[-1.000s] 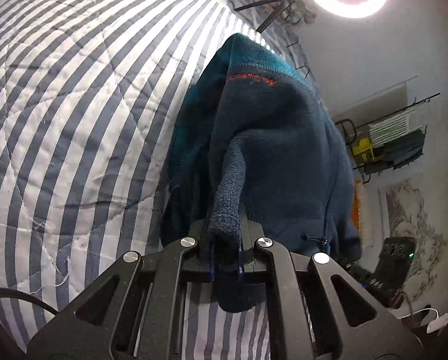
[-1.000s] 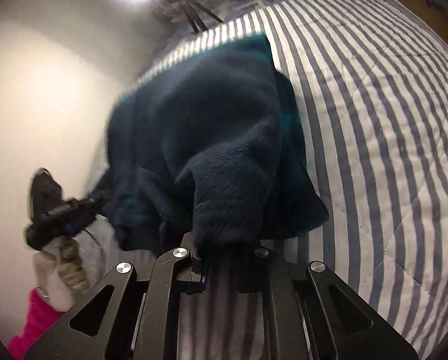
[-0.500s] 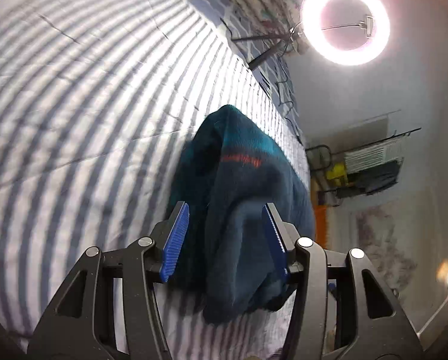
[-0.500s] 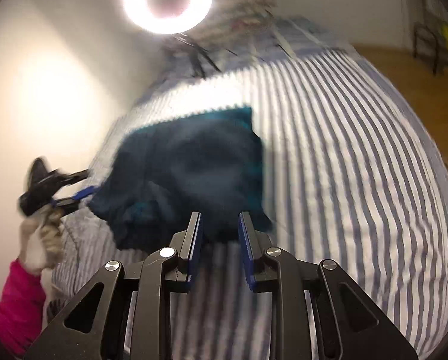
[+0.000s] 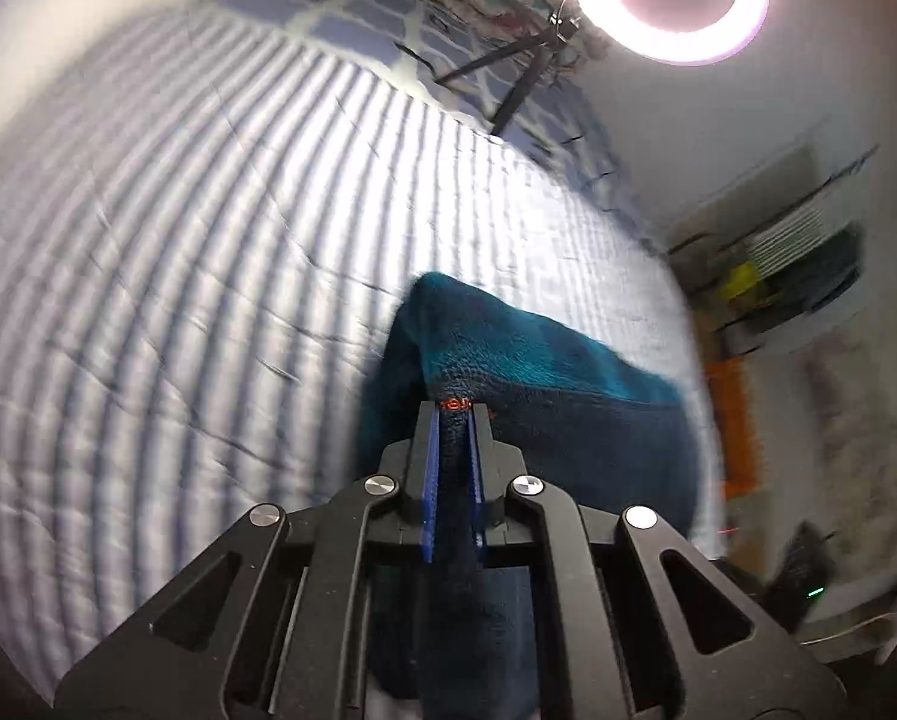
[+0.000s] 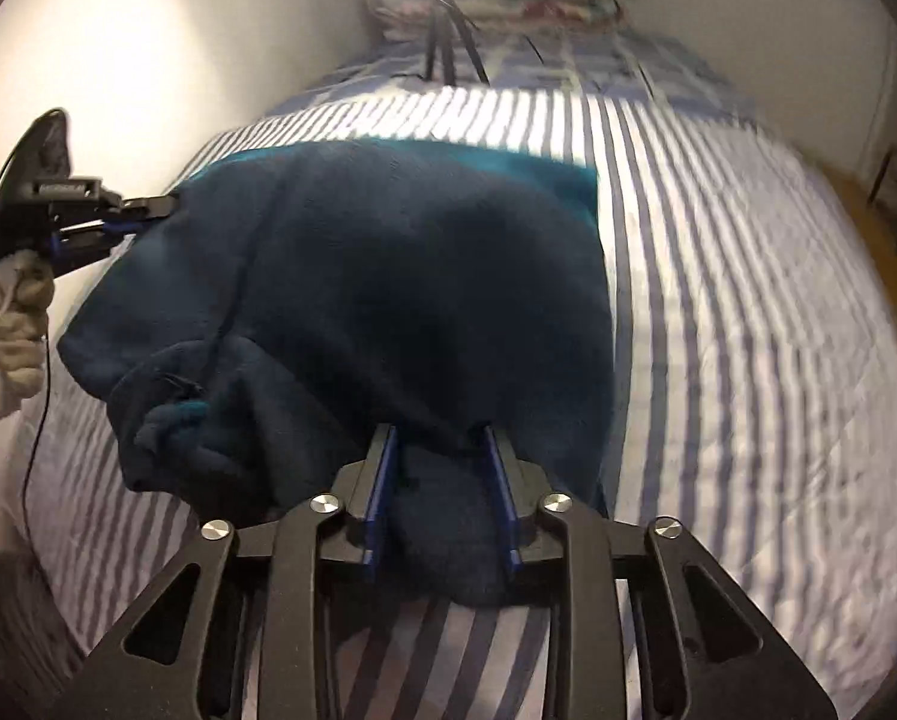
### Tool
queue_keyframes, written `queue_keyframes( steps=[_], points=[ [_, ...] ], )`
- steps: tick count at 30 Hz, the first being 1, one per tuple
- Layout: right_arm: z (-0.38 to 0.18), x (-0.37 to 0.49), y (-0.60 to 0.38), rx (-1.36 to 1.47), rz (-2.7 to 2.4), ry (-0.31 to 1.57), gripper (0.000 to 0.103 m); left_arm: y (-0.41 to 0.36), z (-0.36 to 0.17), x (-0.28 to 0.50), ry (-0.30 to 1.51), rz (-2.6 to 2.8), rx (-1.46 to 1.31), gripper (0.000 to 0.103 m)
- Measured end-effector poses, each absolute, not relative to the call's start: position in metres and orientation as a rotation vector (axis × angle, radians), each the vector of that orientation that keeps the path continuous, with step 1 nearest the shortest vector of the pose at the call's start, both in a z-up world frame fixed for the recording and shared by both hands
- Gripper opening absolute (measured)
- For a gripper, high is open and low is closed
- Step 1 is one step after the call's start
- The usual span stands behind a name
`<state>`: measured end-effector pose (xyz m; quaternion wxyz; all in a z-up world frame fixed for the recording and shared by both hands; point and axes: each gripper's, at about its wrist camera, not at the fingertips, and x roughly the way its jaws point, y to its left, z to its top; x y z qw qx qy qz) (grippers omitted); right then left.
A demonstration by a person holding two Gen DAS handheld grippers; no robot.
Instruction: Fold large clothes
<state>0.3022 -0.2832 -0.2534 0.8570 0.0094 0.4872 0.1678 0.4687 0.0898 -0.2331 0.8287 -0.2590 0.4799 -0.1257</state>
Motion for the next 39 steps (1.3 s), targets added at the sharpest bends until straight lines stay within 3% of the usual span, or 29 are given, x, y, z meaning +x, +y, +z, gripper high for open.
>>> queue_keyframes(
  steps=[6, 10, 15, 19, 28, 39],
  points=[
    [-0.230, 0.297, -0.287, 0.051, 0.391, 1.025, 0.028, 0.068, -0.220, 0.473, 1.008, -0.168, -0.350, 0.014],
    [-0.187, 0.285, -0.300, 0.050, 0.415, 0.906, 0.030, 0.080, -0.191, 0.446, 0.920, -0.171, -0.380, 0.014],
    [-0.156, 0.314, -0.299, 0.072, 0.388, 0.774, 0.030, 0.029, -0.159, 0.446, 0.857, -0.298, -0.333, 0.014],
    [-0.167, 0.353, -0.272, 0.090, 0.439, 0.819, 0.030, -0.007, -0.171, 0.467, 0.889, -0.328, -0.297, 0.014],
    [-0.254, 0.397, -0.237, -0.099, 0.409, 1.014, 0.029, -0.018, -0.272, 0.488, 1.013, -0.339, -0.296, 0.009],
    [-0.193, 0.341, -0.295, 0.041, 0.423, 0.927, 0.029, 0.016, -0.214, 0.421, 0.938, -0.330, -0.288, 0.009]
  ],
)
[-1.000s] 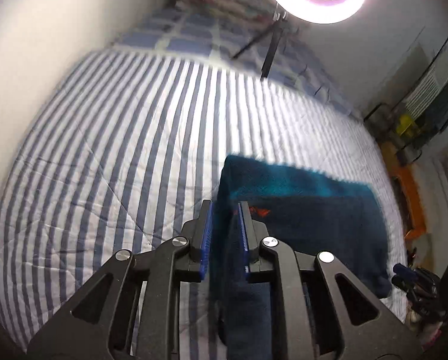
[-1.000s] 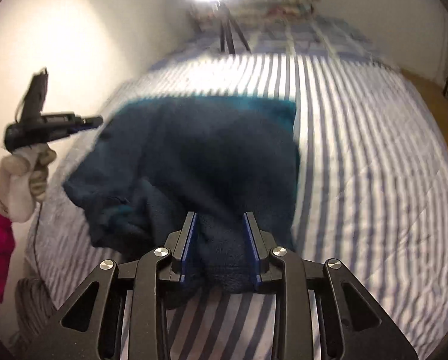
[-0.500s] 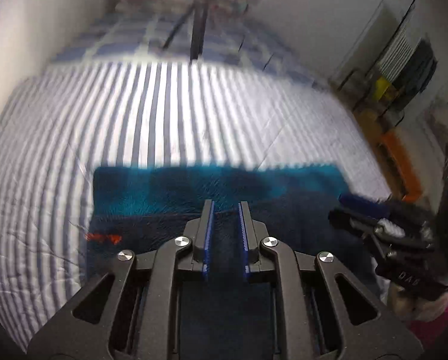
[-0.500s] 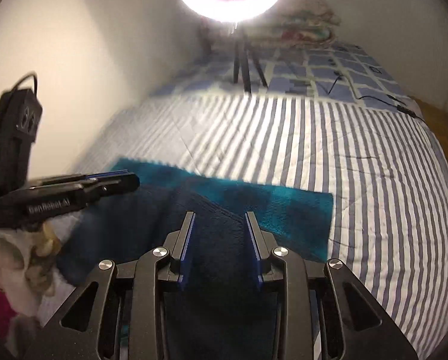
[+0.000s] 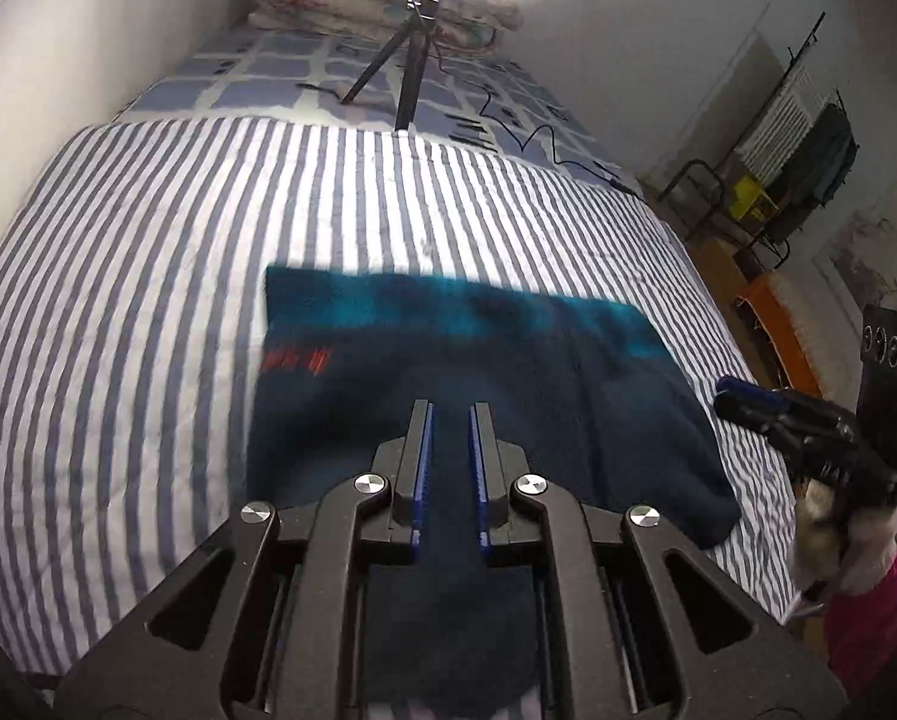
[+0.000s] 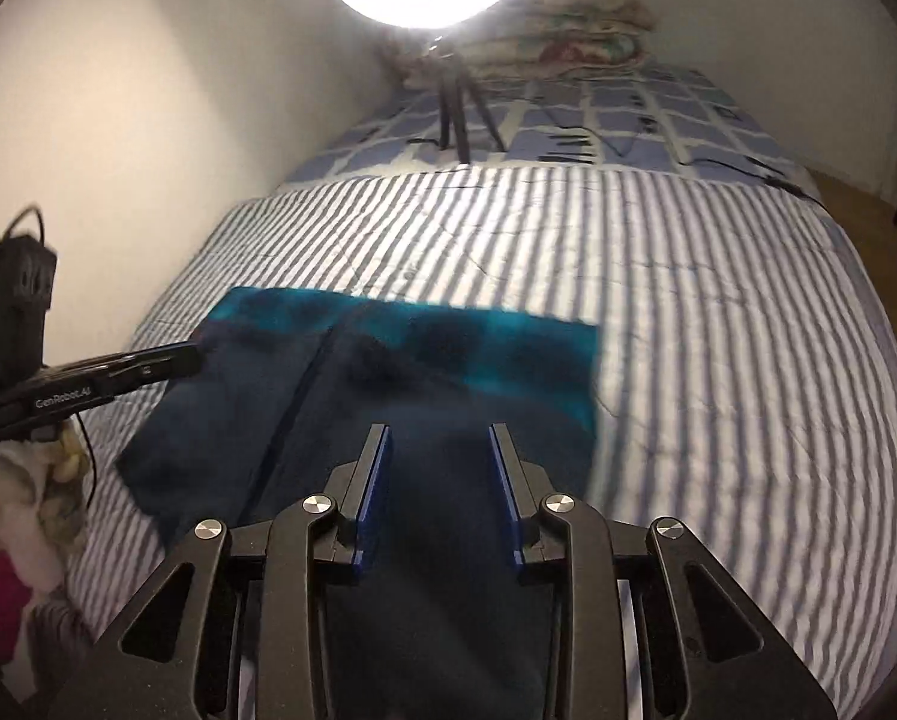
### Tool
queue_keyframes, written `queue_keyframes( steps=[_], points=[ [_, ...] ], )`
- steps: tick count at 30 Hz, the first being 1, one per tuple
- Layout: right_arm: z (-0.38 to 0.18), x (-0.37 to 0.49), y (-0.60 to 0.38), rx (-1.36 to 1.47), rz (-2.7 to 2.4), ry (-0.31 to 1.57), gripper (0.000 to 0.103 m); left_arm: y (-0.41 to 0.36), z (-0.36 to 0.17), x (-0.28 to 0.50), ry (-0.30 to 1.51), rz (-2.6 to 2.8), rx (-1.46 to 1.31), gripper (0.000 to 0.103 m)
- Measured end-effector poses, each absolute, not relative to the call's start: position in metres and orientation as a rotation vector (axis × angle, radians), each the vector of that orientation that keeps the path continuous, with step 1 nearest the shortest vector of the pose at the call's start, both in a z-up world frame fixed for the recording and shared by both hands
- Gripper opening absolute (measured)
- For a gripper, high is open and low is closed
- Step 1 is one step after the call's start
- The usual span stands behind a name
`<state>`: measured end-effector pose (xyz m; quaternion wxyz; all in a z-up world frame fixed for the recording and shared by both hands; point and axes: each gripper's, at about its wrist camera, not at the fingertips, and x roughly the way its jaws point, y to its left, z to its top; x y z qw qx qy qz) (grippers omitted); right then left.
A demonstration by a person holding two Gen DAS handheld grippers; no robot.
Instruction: Fold large clothes
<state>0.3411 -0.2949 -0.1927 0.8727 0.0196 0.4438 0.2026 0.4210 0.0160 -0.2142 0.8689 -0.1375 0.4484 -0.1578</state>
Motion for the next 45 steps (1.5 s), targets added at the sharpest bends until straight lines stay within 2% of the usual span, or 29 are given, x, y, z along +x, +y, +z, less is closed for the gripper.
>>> queue_keyframes(
  steps=[6, 7, 11, 16, 17, 18, 19, 20, 21, 22, 24, 25, 33, 39, 44, 45],
  points=[
    [-0.222, 0.306, -0.316, 0.076, 0.411, 1.016, 0.029, 0.037, -0.260, 0.405, 1.050, -0.305, -0.350, 0.009],
    [-0.230, 0.304, -0.316, 0.069, 0.412, 1.036, 0.029, 0.040, -0.267, 0.401, 1.052, -0.309, -0.354, 0.011],
    [-0.261, 0.281, -0.321, 0.028, 0.378, 1.086, 0.029, 0.044, -0.272, 0.392, 1.050, -0.333, -0.332, 0.013],
    [-0.238, 0.267, -0.332, -0.040, 0.378, 1.087, 0.029, 0.067, -0.262, 0.373, 1.052, -0.378, -0.371, 0.014],
    [-0.229, 0.263, -0.336, -0.049, 0.382, 1.062, 0.029, 0.077, -0.260, 0.369, 1.048, -0.387, -0.416, 0.018],
    [-0.221, 0.260, -0.341, -0.042, 0.389, 1.030, 0.033, 0.089, -0.258, 0.366, 1.042, -0.392, -0.471, 0.031],
    [-0.217, 0.259, -0.344, -0.040, 0.387, 1.007, 0.035, 0.100, -0.256, 0.365, 1.031, -0.402, -0.530, 0.053],
    [-0.212, 0.261, -0.349, -0.035, 0.374, 0.974, 0.038, 0.110, -0.256, 0.366, 1.021, -0.410, -0.586, 0.064],
    [-0.210, 0.264, -0.355, -0.019, 0.366, 0.943, 0.049, 0.117, -0.256, 0.366, 1.011, -0.414, -0.629, 0.076],
    [-0.210, 0.268, -0.358, 0.001, 0.366, 0.921, 0.064, 0.124, -0.256, 0.369, 1.001, -0.423, -0.677, 0.076],
    [-0.212, 0.275, -0.365, 0.074, 0.382, 0.898, 0.076, 0.134, -0.262, 0.380, 1.006, -0.462, -0.785, 0.076],
    [-0.214, 0.279, -0.366, 0.103, 0.396, 0.903, 0.077, 0.137, -0.267, 0.386, 1.014, -0.478, -0.838, 0.076],
    [-0.260, 0.319, -0.367, 0.317, 0.448, 1.057, 0.080, 0.147, -0.311, 0.423, 1.077, -0.505, -1.027, 0.076],
    [-0.286, 0.335, -0.362, 0.424, 0.495, 1.126, 0.081, 0.145, -0.329, 0.428, 1.099, -0.511, -1.032, 0.076],
    [-0.293, 0.350, -0.354, 0.492, 0.537, 1.108, 0.081, 0.120, -0.329, 0.436, 1.137, -0.487, -0.907, 0.065],
    [-0.294, 0.353, -0.350, 0.507, 0.555, 1.109, 0.078, 0.116, -0.329, 0.439, 1.143, -0.482, -0.898, 0.061]
  ],
)
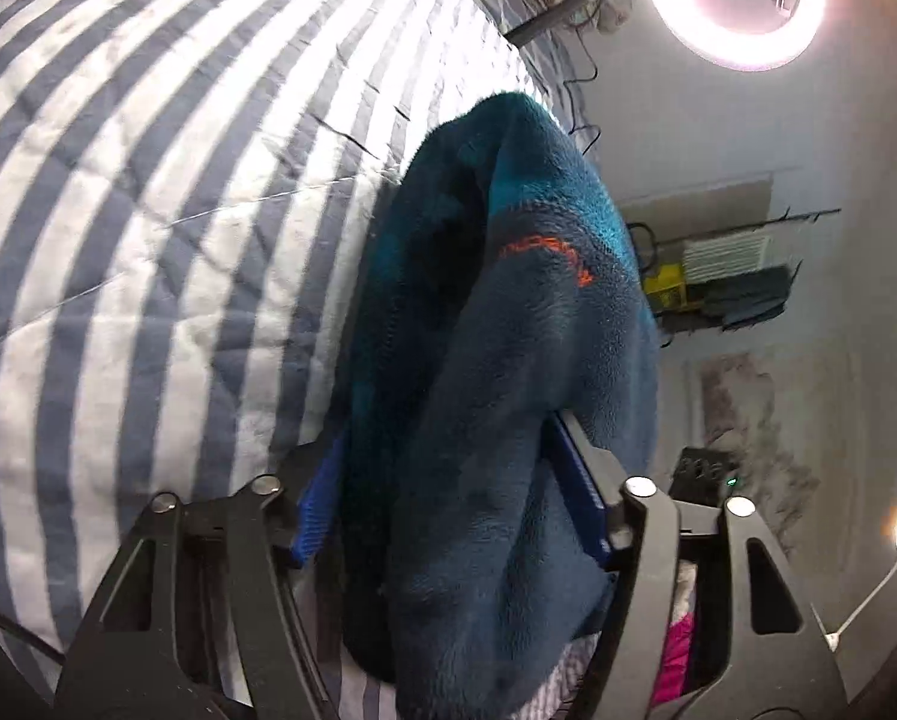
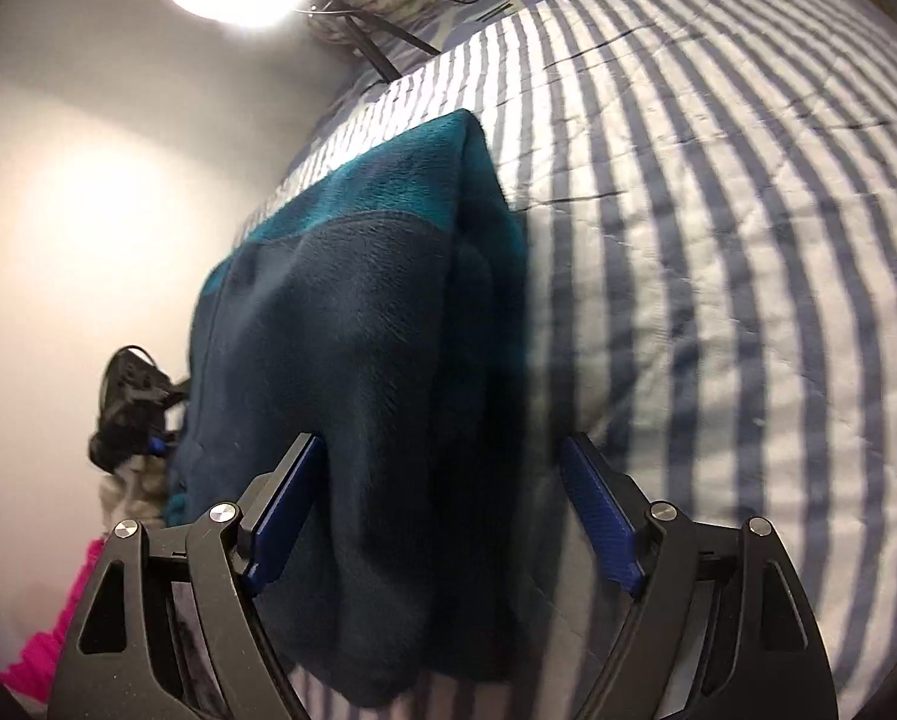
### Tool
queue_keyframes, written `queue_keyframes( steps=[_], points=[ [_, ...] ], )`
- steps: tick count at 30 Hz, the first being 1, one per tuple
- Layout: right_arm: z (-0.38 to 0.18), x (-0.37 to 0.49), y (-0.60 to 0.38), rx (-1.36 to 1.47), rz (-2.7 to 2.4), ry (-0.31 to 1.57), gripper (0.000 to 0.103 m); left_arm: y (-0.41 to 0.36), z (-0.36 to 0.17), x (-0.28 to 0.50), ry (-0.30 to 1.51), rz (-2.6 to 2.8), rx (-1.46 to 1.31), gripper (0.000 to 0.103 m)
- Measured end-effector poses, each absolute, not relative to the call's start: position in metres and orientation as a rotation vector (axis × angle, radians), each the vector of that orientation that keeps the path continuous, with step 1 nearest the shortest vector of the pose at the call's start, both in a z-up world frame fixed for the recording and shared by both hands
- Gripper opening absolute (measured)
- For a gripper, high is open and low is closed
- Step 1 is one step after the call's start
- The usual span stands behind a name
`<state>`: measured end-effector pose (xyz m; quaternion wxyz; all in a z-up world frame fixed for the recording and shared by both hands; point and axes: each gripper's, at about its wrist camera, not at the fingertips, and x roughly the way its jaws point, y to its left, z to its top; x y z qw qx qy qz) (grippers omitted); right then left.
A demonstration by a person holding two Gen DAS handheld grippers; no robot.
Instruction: Fold large clothes
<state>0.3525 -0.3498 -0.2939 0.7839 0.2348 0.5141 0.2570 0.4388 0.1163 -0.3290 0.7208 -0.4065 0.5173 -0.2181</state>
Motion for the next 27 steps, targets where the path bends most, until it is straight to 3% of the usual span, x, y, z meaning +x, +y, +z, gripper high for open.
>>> queue_keyframes(
  steps=[5, 6, 7, 10, 11, 13, 14, 17, 20, 21, 22, 27],
  points=[
    [-0.294, 0.360, -0.331, 0.511, 0.570, 1.125, 0.059, 0.097, -0.322, 0.449, 1.153, -0.427, -0.823, 0.040],
    [-0.293, 0.358, -0.330, 0.507, 0.568, 1.127, 0.051, 0.094, -0.318, 0.447, 1.146, -0.420, -0.794, 0.036],
    [-0.291, 0.356, -0.331, 0.502, 0.566, 1.125, 0.043, 0.091, -0.313, 0.444, 1.133, -0.412, -0.755, 0.034],
    [-0.282, 0.357, -0.327, 0.450, 0.558, 1.113, 0.034, 0.090, -0.306, 0.437, 1.104, -0.389, -0.712, 0.034],
    [-0.280, 0.355, -0.327, 0.435, 0.558, 1.107, 0.034, 0.090, -0.306, 0.435, 1.096, -0.379, -0.704, 0.037],
    [-0.278, 0.354, -0.329, 0.420, 0.557, 1.098, 0.034, 0.096, -0.307, 0.428, 1.085, -0.328, -0.702, 0.059],
    [-0.278, 0.354, -0.329, 0.419, 0.551, 1.099, 0.038, 0.100, -0.309, 0.426, 1.091, -0.314, -0.708, 0.064],
    [-0.284, 0.355, -0.335, 0.426, 0.509, 1.130, 0.062, 0.109, -0.317, 0.424, 1.087, -0.341, -0.772, 0.066],
    [-0.295, 0.356, -0.342, 0.507, 0.529, 1.135, 0.065, 0.104, -0.322, 0.431, 1.072, -0.374, -0.771, 0.066],
    [-0.296, 0.357, -0.342, 0.525, 0.536, 1.128, 0.059, 0.104, -0.322, 0.432, 1.071, -0.376, -0.777, 0.059],
    [-0.297, 0.356, -0.341, 0.538, 0.548, 1.126, 0.047, 0.104, -0.323, 0.431, 1.080, -0.396, -0.800, 0.040],
    [-0.274, 0.346, -0.328, 0.407, 0.497, 1.115, 0.028, 0.085, -0.293, 0.423, 1.068, -0.341, -0.655, 0.029]
  ],
)
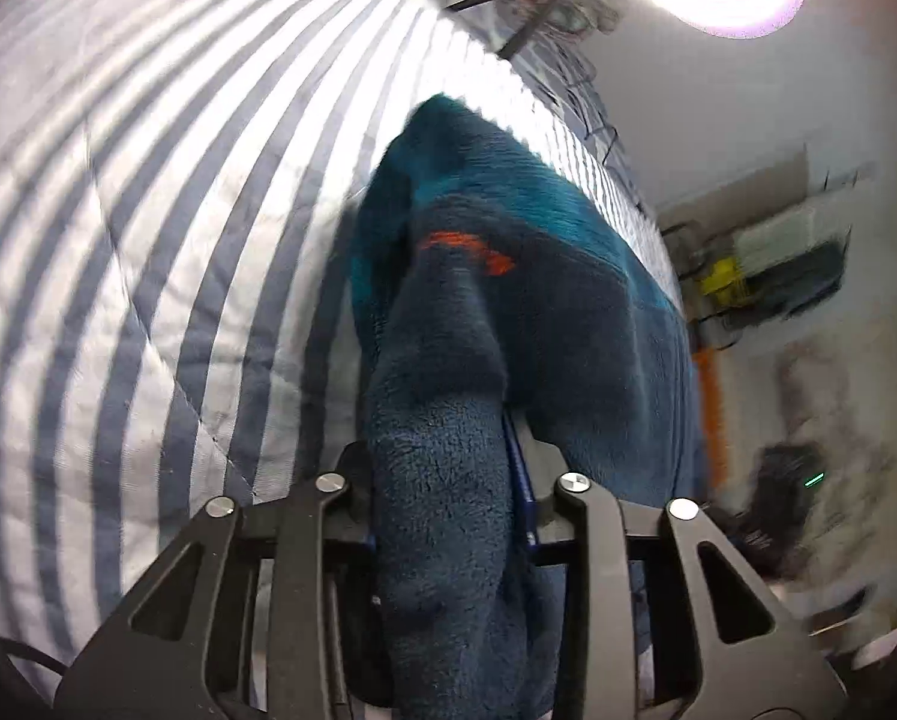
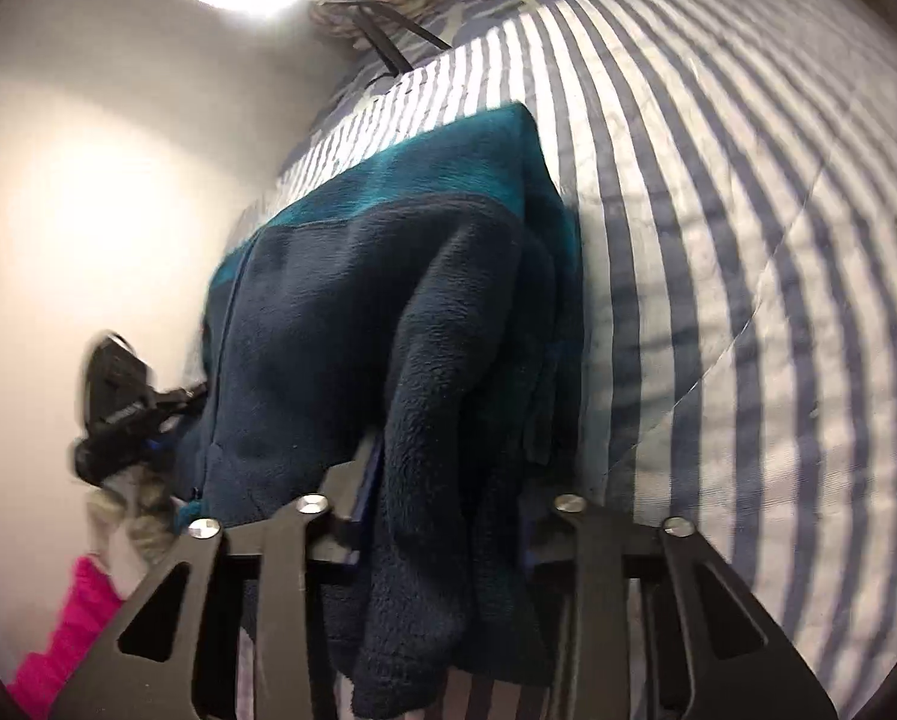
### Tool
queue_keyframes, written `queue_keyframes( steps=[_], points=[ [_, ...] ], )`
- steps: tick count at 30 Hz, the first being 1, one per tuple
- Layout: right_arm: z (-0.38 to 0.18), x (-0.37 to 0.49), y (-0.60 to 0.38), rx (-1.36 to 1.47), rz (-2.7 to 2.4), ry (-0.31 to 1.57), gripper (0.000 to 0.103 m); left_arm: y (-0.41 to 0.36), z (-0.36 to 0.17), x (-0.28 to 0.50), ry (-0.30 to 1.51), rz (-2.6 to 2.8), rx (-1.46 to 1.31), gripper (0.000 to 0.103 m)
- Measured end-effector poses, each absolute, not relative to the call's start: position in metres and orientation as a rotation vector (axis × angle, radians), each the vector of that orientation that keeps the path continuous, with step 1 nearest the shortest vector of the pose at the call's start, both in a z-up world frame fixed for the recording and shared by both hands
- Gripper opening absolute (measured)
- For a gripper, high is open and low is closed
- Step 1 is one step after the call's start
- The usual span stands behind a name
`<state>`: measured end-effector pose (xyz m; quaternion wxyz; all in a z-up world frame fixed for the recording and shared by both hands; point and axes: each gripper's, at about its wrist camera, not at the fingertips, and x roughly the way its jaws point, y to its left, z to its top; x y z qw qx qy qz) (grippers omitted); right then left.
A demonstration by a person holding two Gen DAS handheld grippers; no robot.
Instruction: Fold large clothes
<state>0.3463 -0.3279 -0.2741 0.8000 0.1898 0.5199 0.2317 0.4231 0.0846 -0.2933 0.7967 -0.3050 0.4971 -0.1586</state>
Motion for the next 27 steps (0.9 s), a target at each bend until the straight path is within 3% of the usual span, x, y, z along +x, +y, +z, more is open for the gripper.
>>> queue_keyframes(
  steps=[4, 13, 27],
  points=[
    [-0.250, 0.341, -0.315, 0.278, 0.442, 1.094, 0.022, 0.074, -0.266, 0.411, 1.032, -0.343, -0.602, 0.026],
    [-0.192, 0.322, -0.321, 0.127, 0.380, 0.974, 0.020, 0.035, -0.209, 0.398, 0.969, -0.406, -0.507, 0.025],
    [-0.078, 0.354, -0.400, -0.004, 0.218, 0.762, 0.019, -0.078, -0.095, 0.471, 0.834, -0.550, -0.373, 0.025]
  ],
)
